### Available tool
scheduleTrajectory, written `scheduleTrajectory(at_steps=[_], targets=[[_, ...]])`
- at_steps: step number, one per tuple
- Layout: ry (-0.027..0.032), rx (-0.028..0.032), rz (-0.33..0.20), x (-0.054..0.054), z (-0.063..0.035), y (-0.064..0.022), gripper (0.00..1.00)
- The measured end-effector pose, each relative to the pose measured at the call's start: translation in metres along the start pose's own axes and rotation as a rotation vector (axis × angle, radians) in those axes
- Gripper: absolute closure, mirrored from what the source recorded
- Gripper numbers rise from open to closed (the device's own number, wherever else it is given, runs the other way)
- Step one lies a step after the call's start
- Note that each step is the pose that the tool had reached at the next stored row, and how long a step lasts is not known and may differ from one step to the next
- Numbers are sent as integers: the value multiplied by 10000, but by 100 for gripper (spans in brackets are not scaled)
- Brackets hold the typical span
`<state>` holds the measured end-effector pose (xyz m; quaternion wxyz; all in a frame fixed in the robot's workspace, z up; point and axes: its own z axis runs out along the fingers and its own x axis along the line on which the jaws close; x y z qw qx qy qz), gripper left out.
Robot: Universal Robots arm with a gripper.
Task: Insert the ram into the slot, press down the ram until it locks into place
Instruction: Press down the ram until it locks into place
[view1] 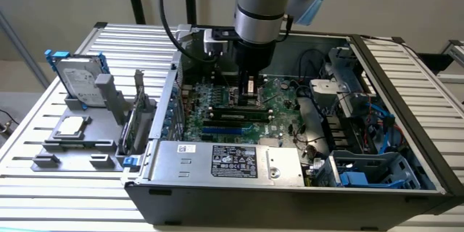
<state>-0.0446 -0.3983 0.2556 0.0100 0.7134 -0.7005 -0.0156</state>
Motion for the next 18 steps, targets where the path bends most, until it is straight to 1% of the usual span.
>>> scheduleTrajectory(at_steps=[18], targets=[[-58,1,-3,0,0,0,90]])
